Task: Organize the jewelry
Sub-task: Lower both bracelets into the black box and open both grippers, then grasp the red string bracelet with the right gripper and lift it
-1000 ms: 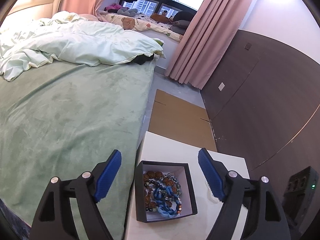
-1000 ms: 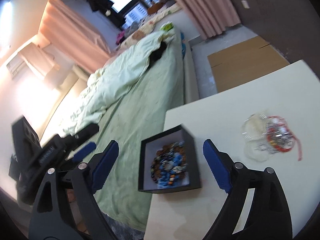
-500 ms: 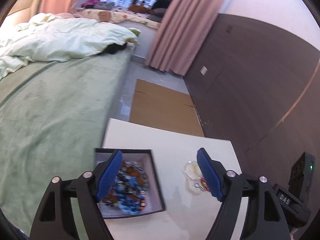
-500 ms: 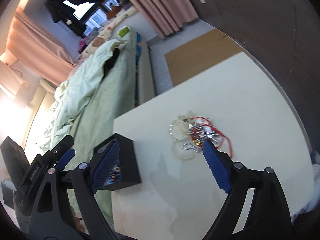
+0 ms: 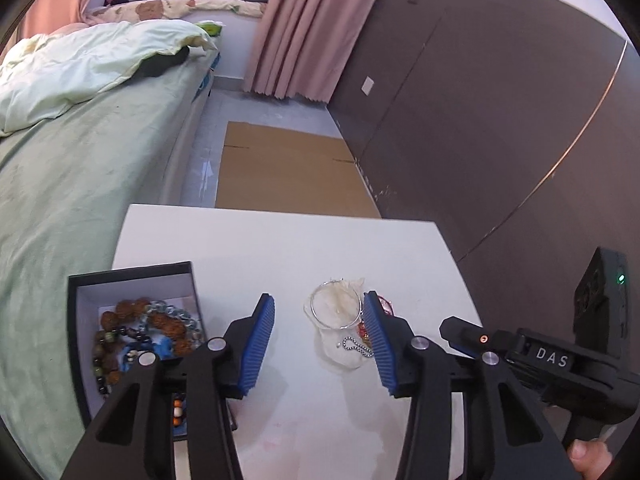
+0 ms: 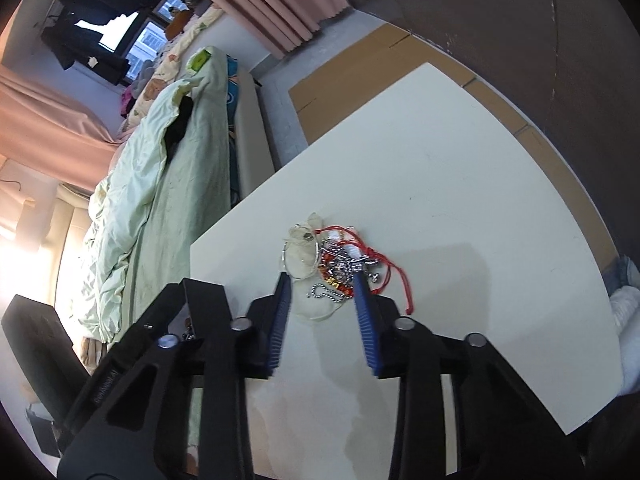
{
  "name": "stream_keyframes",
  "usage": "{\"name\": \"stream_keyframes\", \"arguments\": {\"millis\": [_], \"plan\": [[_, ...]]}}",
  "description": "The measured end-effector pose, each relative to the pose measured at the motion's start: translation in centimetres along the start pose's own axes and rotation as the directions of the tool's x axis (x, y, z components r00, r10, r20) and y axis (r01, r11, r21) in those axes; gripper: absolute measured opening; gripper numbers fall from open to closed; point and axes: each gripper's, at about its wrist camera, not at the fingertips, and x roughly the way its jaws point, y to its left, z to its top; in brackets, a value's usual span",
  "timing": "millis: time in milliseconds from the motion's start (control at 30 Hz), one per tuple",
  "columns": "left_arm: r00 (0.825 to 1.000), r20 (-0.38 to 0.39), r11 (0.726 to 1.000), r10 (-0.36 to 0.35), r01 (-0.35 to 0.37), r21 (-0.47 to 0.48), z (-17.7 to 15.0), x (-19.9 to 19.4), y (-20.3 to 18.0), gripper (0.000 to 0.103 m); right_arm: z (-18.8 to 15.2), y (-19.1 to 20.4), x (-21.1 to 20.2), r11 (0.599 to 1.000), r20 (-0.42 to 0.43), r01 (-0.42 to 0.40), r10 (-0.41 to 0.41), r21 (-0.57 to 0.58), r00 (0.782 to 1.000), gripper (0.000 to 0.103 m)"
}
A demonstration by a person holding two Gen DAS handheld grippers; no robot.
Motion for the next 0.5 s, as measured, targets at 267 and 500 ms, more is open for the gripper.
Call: {"name": "stream_keyframes", "arguments": {"millis": [267,500], "plan": [[0.998,-0.063,1.0,0.02,-0.019,0.015,0.0,4.1,-0.7,0.045,1.1,-0.4,2.4,0.995,-0.045,0.097,-0.098,-0.03,0.994,0.028],[0.995,-0.097,1.0,0.023,-0.021,0.021,0.0,6.2,-0.9,0.046,2.1,-0.1,5.0,0.982,-0.091,0.152,-0.162,-0.113,0.983,0.028]]}}
